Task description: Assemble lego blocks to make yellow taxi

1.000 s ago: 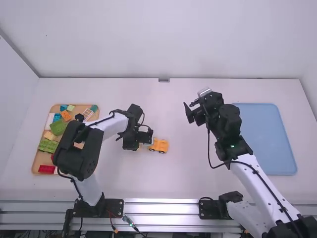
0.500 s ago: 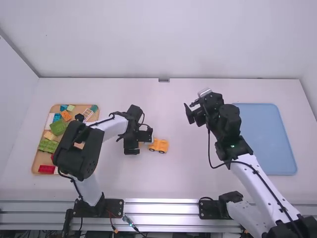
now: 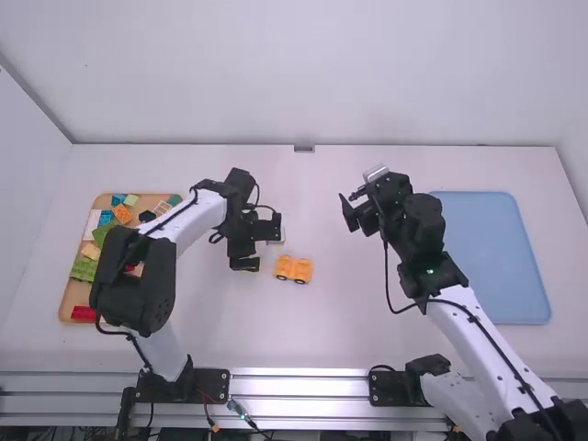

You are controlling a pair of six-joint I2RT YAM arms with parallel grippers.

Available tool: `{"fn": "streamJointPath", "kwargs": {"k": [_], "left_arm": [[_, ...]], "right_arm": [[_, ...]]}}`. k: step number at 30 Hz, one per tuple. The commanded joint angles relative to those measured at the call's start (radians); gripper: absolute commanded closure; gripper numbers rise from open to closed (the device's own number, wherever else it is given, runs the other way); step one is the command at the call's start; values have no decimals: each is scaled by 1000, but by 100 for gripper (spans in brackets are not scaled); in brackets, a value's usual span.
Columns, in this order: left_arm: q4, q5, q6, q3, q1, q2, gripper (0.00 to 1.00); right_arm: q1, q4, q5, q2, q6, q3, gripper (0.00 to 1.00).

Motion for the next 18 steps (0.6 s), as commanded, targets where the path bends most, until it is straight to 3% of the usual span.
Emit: {"fn": "streamJointPath", "kwargs": {"k": [1,6,9,18], "left_arm": [[6,201,92,-31,83,-50,1],[100,381,150,-116,195,-59,1],[171,446,72,-177,246,-59,1],[479,441,-247,-340,254,-59,1]], "right_arm": [[1,-4,2,-2,-14,25,1],[2,-6,2,-2,-15,25,1],[1,-4,2,-2,-14,25,1],[1,-6,-123,-2,-14,25,1]]}}
